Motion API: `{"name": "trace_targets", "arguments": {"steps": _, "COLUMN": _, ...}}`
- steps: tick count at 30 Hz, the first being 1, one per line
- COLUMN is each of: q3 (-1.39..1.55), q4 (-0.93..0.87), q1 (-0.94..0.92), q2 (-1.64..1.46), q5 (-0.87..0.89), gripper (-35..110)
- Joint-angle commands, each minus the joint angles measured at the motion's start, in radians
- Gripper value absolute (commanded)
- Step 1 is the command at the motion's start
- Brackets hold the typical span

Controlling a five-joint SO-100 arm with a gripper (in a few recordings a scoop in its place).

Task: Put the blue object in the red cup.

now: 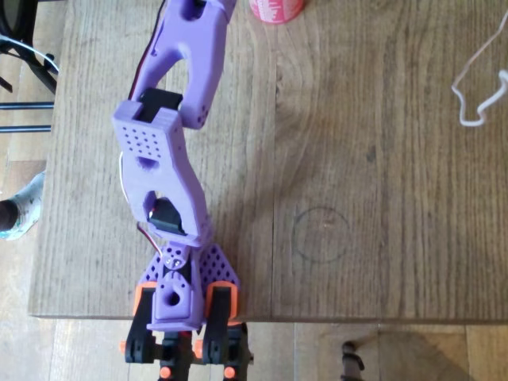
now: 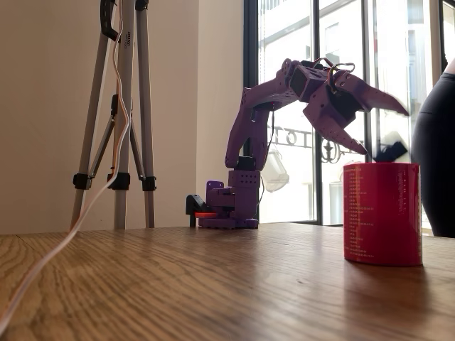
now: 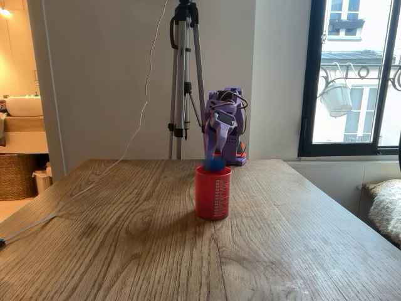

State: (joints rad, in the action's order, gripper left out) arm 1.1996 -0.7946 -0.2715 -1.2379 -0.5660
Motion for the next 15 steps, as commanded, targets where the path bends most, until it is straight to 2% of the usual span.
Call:
{"name": "trace_targets", "arguments": {"steps": 1, "q3": -0.081, "q4": -0.025, "q1": -0.006, "q2": -0.048, "q5": 0.011, "gripper": 40}}
{"name": "trace_targets", "arguments": {"steps": 7, "q3": -0.081, "q4": -0.028, "q1": -0.012, "q2": -0.051, "q5": 0.009, "gripper": 36}}
{"name": "trace_targets", "arguments": {"steps": 8, "q3": -0.084, "q4": -0.025, "q1": -0.012, "q2": -0.051, "q5": 0.003, "gripper": 15}}
{"name": "trace_targets", "arguments": {"steps": 9, "q3": -0.091, "q4": -0.025, "q1": -0.015, "q2": -0.055, "q5": 0.018, "gripper": 0}}
{"name": "trace_targets", "arguments": {"steps": 15, "q3": -0.089, "q4": 0.046, "q1": -0.023, "q2": -0.077, "q5": 0.025, "gripper": 0}}
